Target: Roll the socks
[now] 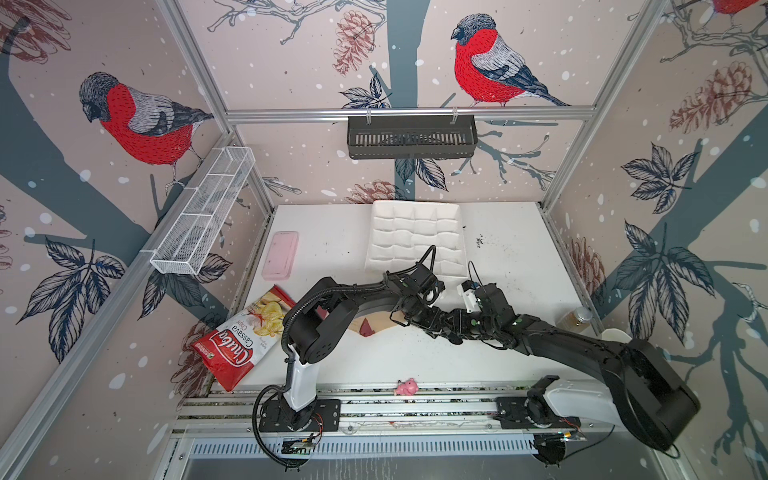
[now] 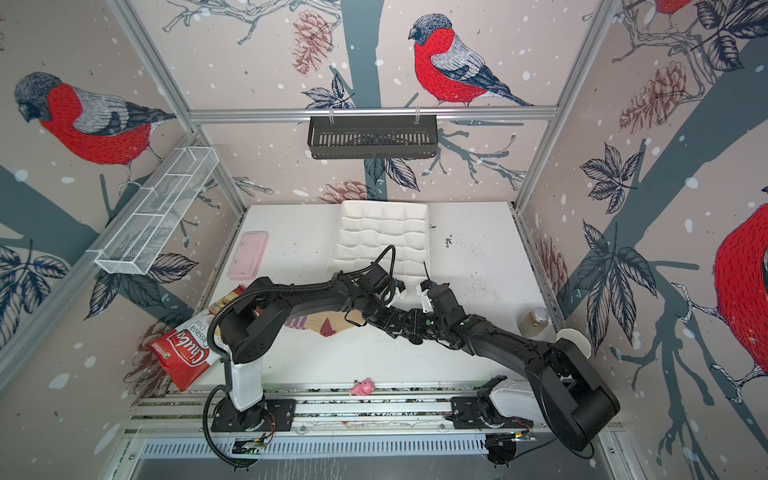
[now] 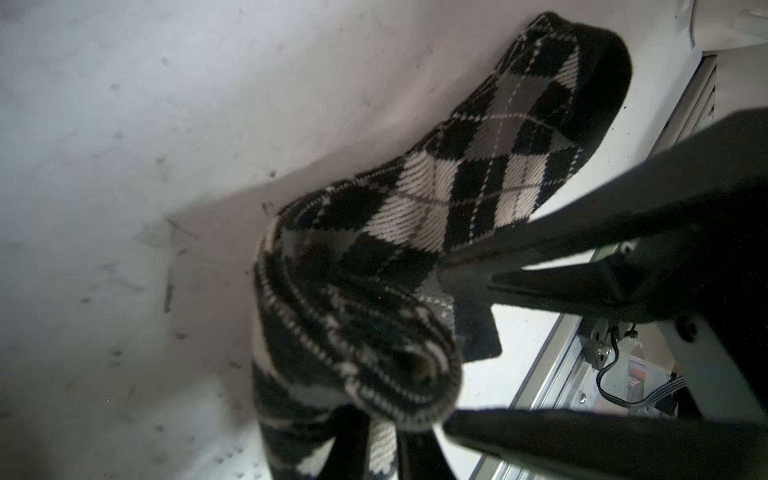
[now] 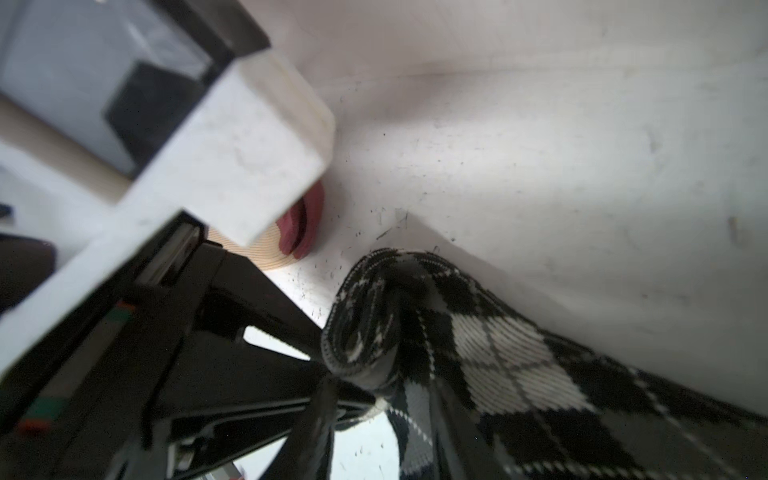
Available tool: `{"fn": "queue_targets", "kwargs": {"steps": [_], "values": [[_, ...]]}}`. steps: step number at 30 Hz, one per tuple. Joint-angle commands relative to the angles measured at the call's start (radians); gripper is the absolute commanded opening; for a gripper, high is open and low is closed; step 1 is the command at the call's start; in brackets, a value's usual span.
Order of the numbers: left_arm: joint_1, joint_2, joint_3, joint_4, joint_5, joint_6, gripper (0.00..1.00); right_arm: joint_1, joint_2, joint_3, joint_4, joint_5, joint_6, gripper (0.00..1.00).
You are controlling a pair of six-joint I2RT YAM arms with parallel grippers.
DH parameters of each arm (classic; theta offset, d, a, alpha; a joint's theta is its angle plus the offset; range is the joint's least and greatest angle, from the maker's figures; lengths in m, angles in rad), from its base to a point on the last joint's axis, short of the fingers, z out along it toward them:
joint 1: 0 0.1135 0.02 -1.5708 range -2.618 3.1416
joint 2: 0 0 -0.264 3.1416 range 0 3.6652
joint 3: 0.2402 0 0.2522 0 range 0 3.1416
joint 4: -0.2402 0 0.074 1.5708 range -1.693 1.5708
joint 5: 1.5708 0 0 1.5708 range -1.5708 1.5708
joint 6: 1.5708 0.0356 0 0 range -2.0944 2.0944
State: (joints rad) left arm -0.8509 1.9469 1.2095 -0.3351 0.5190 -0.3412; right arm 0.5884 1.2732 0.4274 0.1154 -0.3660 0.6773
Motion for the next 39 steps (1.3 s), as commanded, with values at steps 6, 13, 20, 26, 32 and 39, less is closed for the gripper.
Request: {"fn": "queue_targets", "kwargs": {"steps": [6, 13, 20, 26, 32, 39], "values": [[0.013, -0.007, -0.019, 0.007, -0.053, -0.003, 0.16, 0.007, 0.05, 0.034, 0.04, 0.003, -0.019, 0.38], [0.015, -0.003, -0.022, 0.025, -0.03, -0.004, 0.16, 0.007, 0.087, 0.054, 0.044, 0.021, -0.025, 0.28], [0.015, -0.015, -0.034, 0.034, -0.019, 0.002, 0.18, 0.01, 0.119, 0.057, 0.072, 0.081, -0.012, 0.14], [0.015, -0.033, -0.052, 0.044, -0.011, 0.0, 0.2, 0.01, 0.145, 0.06, 0.079, 0.122, -0.013, 0.11], [0.031, -0.09, -0.068, 0.053, 0.006, -0.001, 0.22, 0.008, 0.167, 0.063, 0.071, 0.147, -0.025, 0.1], [0.098, -0.167, -0.14, 0.078, -0.027, -0.004, 0.3, 0.007, 0.193, 0.062, 0.068, 0.144, -0.033, 0.1]]}}
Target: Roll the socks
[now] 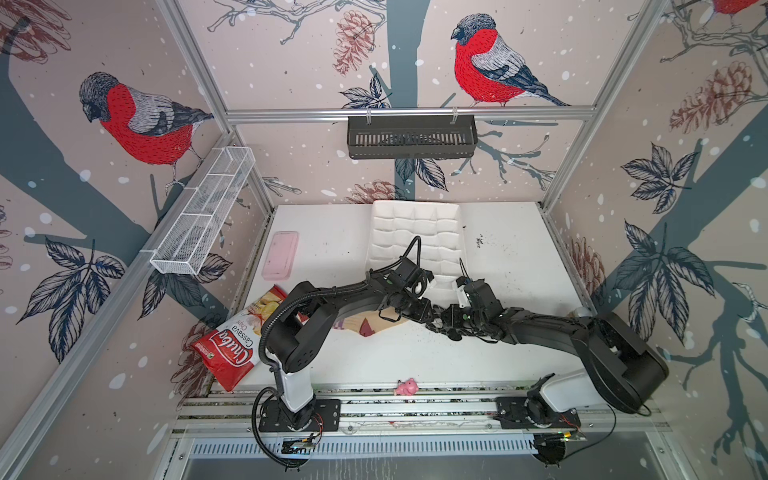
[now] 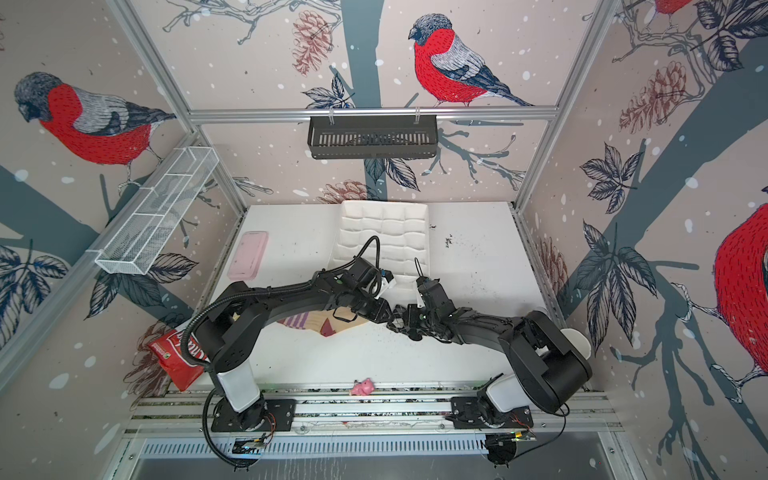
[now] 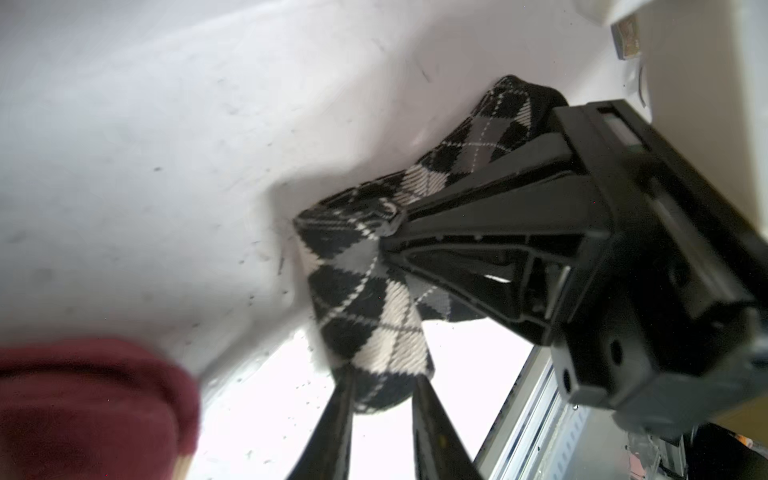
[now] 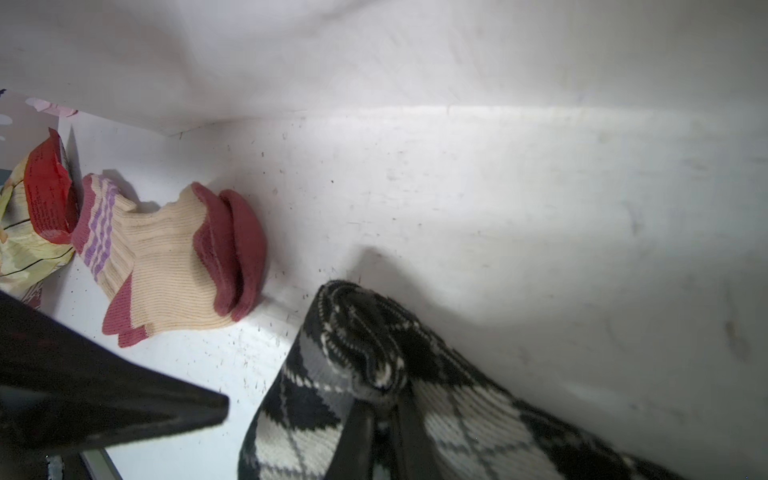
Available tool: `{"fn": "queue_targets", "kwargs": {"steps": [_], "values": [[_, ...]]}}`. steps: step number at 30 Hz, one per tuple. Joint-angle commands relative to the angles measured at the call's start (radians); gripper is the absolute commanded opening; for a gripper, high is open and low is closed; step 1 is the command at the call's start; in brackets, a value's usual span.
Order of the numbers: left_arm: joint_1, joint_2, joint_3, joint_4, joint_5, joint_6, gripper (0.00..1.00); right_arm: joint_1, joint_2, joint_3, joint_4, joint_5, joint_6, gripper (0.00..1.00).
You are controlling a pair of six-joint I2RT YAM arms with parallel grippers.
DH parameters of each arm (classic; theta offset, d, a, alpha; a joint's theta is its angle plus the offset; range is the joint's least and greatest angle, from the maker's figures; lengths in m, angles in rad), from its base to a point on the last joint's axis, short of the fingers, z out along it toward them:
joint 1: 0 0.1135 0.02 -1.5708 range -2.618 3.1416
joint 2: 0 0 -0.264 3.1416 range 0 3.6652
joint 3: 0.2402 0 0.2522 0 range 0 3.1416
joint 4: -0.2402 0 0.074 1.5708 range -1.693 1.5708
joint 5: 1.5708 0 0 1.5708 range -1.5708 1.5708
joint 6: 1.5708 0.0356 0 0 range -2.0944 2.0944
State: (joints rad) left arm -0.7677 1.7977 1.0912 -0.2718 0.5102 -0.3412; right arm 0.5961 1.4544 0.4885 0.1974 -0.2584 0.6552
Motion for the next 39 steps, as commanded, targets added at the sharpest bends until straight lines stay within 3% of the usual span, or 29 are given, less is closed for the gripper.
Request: {"fn": "queue_targets", "kwargs": {"steps": [1, 10, 23, 32, 39], "values": [[0.021, -0.021, -0.035, 0.029, -0.011, -0.006, 0.33, -0.001, 0.015, -0.001, -0.012, 0.033, -0.01, 0.1], [0.024, 0.007, -0.067, 0.153, 0.059, -0.033, 0.4, 0.008, 0.023, 0.001, -0.006, 0.005, -0.003, 0.1], [0.024, 0.049, -0.088, 0.202, 0.101, -0.038, 0.4, 0.03, 0.044, -0.006, 0.035, -0.033, 0.035, 0.1], [0.024, 0.068, -0.119, 0.244, 0.131, -0.045, 0.36, 0.036, 0.041, -0.011, 0.046, -0.046, 0.05, 0.1], [0.024, 0.063, -0.113, 0.257, 0.143, -0.05, 0.28, 0.052, 0.044, -0.033, 0.07, -0.054, 0.075, 0.1]]}}
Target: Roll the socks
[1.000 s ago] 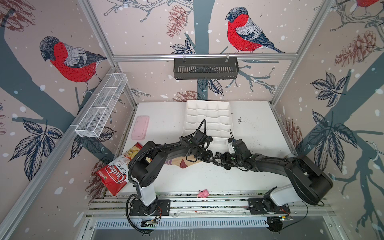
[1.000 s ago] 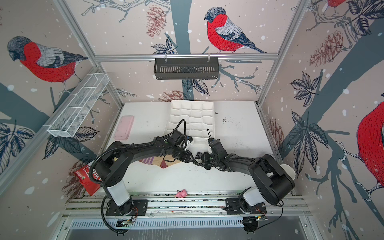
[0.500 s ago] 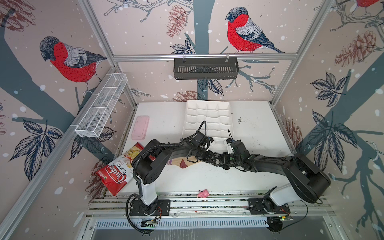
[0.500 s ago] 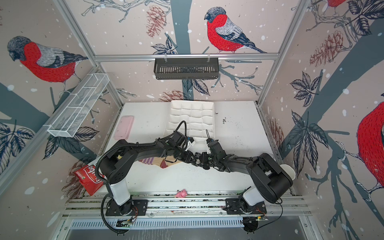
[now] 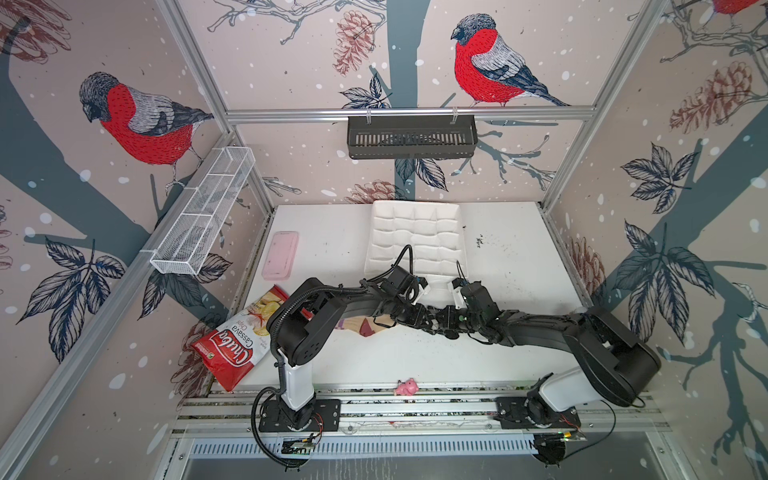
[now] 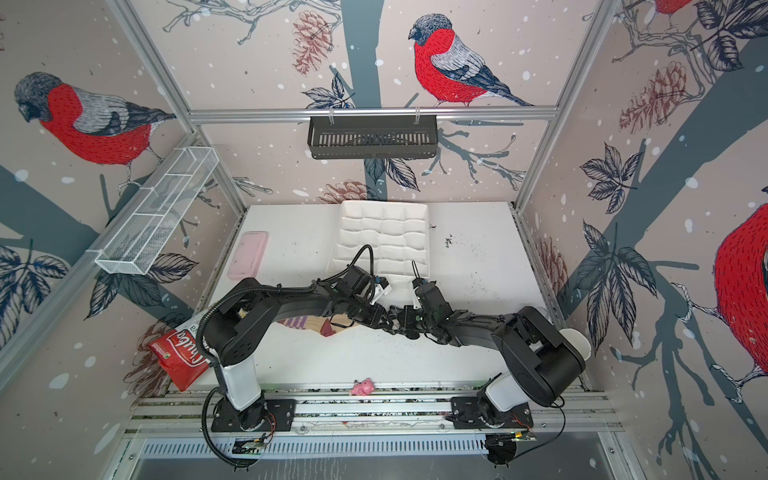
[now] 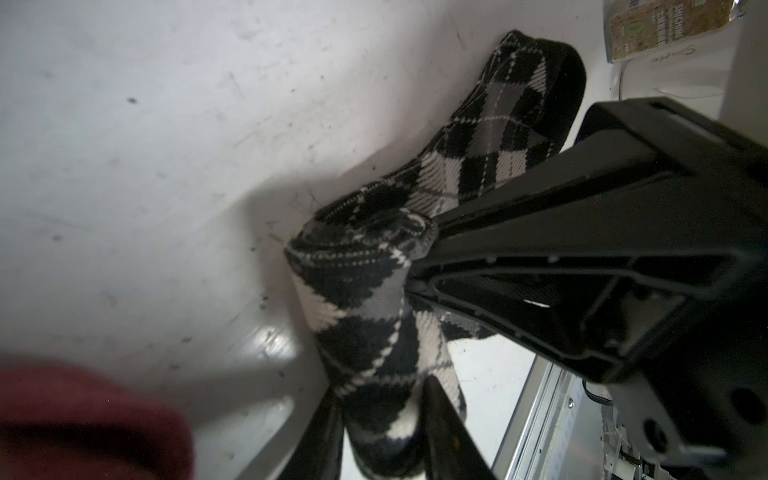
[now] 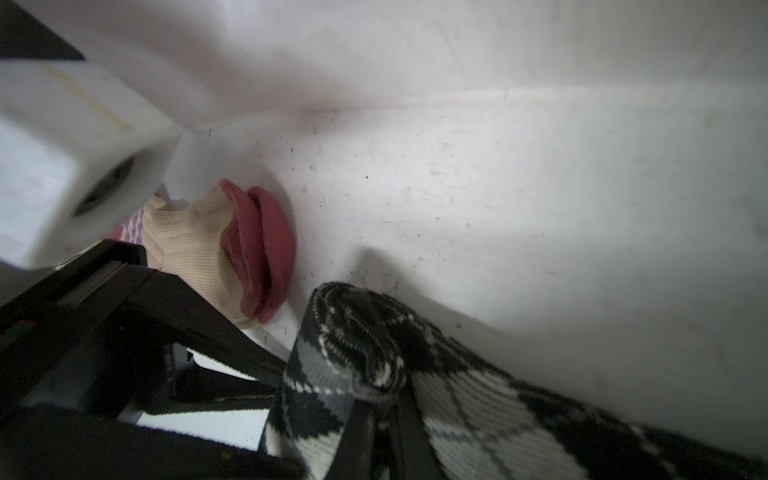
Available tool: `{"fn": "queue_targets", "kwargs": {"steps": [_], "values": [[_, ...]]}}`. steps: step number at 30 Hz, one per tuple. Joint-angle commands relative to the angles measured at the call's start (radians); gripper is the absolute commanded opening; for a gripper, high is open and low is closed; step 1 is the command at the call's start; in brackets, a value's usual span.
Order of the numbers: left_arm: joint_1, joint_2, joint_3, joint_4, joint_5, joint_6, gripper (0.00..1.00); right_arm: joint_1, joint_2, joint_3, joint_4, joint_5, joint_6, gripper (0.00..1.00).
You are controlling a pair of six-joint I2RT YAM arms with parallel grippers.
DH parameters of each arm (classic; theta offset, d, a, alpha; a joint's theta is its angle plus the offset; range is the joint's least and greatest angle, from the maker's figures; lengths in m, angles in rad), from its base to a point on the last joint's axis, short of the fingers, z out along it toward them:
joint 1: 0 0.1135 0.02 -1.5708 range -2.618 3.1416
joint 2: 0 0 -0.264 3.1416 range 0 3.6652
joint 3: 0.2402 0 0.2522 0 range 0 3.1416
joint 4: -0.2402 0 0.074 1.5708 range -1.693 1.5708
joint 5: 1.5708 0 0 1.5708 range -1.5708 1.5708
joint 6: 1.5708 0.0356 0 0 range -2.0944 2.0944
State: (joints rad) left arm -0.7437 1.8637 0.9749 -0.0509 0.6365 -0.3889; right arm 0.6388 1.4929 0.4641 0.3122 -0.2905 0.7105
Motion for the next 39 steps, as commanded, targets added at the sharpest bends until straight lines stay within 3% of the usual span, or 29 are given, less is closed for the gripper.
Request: {"fn": "queue_targets", "kwargs": {"steps": [1, 4, 10, 15, 18, 22, 28, 39], "values": [[0.0, -0.002, 0.005, 0.033, 0.019, -0.002, 0.24, 0.011, 0.004, -0.01, -0.042, -0.021, 0.021, 0.1], [0.0, 0.007, 0.014, 0.015, 0.024, -0.001, 0.12, 0.016, 0.001, -0.016, -0.04, -0.021, 0.026, 0.1], [0.0, 0.006, 0.018, -0.055, 0.003, 0.013, 0.01, 0.017, -0.047, -0.032, -0.066, -0.012, 0.025, 0.1], [0.0, -0.004, 0.018, -0.14, -0.039, 0.046, 0.0, 0.013, -0.106, -0.038, -0.126, 0.009, 0.008, 0.11], [0.0, -0.006, 0.05, -0.183, -0.057, 0.063, 0.0, 0.007, -0.15, -0.034, -0.168, 0.017, -0.005, 0.23], [-0.001, -0.016, 0.058, -0.238, -0.079, 0.088, 0.0, -0.012, -0.221, -0.011, -0.245, 0.035, -0.046, 0.31], [-0.009, -0.022, 0.098, -0.344, -0.131, 0.132, 0.0, -0.037, -0.222, 0.001, -0.275, 0.045, -0.089, 0.29], [-0.041, -0.022, 0.149, -0.438, -0.217, 0.135, 0.0, -0.033, -0.136, -0.058, -0.162, -0.012, -0.067, 0.21]]}}
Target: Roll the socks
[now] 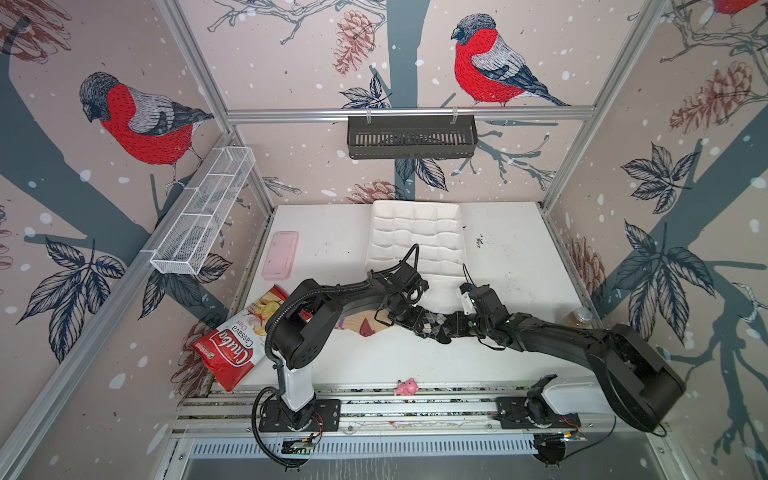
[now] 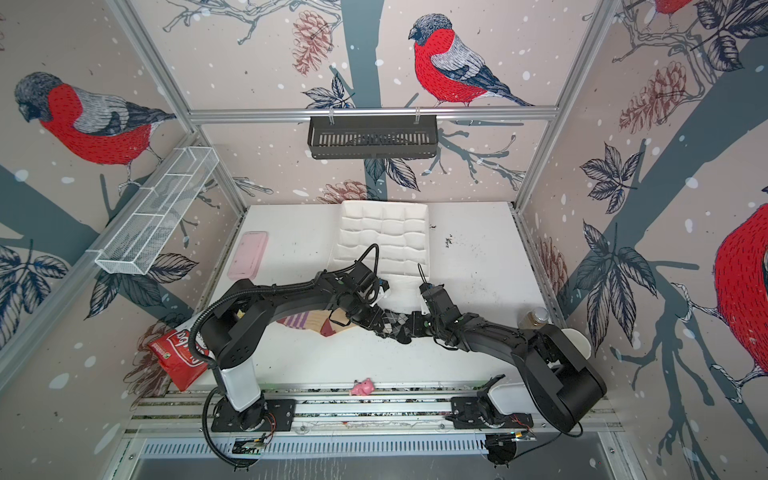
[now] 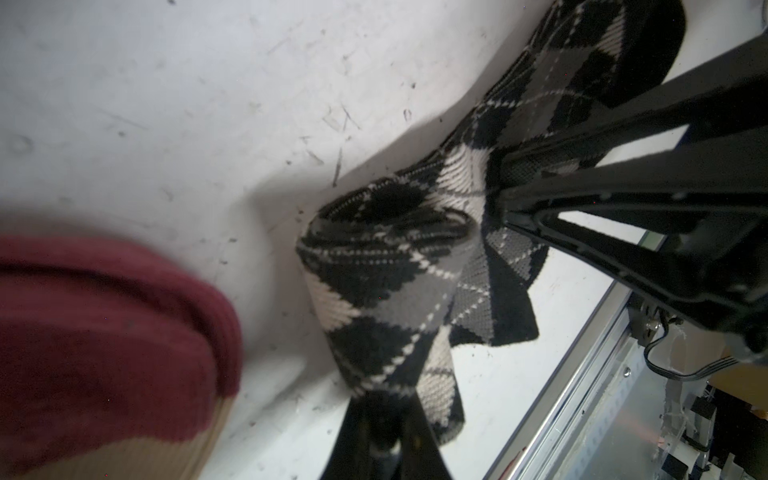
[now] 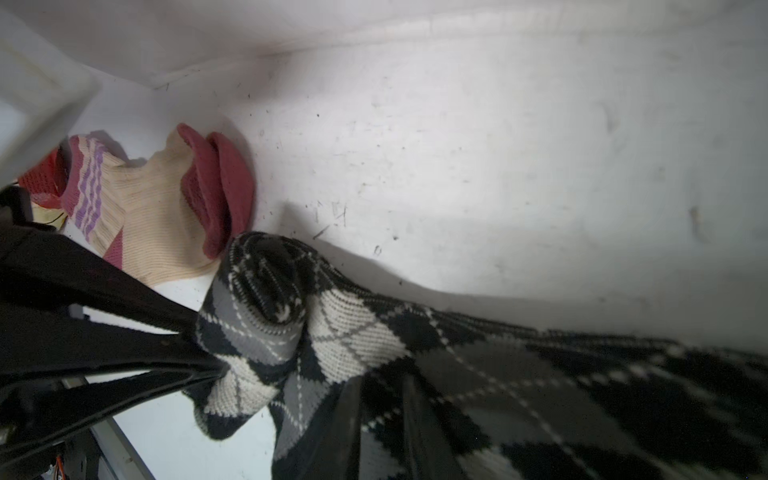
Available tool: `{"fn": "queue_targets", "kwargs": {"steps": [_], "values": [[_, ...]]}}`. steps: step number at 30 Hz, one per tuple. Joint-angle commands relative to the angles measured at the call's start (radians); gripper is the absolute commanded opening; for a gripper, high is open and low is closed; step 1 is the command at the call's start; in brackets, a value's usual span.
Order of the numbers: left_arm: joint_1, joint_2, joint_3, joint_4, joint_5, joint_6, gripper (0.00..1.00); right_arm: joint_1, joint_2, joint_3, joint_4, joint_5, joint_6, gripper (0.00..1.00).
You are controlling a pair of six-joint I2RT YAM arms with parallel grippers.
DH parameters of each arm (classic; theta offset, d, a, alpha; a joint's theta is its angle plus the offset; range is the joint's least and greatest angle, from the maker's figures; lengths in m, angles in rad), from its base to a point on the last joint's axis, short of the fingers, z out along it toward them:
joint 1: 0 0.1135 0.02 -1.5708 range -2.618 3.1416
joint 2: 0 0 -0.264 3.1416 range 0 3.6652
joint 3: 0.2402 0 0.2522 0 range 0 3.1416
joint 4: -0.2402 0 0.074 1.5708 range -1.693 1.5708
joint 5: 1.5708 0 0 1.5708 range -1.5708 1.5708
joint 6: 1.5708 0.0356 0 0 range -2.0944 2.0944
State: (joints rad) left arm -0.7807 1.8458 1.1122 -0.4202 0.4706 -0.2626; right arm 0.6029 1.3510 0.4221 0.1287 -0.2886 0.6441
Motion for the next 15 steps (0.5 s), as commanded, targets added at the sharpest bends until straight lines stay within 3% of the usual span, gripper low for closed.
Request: {"fn": "queue_targets", "kwargs": {"steps": [1, 12, 15], "values": [[-0.006, -0.009, 0.016, -0.073, -0.063, 0.003, 0.0, 0.004, 0.002, -0.029, 0.024, -0.014, 0.006, 0.2], [-0.008, -0.045, 0.019, -0.03, -0.072, -0.033, 0.0, 0.054, -0.074, -0.132, 0.013, 0.025, 0.069, 0.18], [-0.025, -0.017, 0.047, -0.089, -0.135, -0.02, 0.0, 0.054, -0.092, -0.131, 0.003, 0.036, 0.069, 0.18]]}}
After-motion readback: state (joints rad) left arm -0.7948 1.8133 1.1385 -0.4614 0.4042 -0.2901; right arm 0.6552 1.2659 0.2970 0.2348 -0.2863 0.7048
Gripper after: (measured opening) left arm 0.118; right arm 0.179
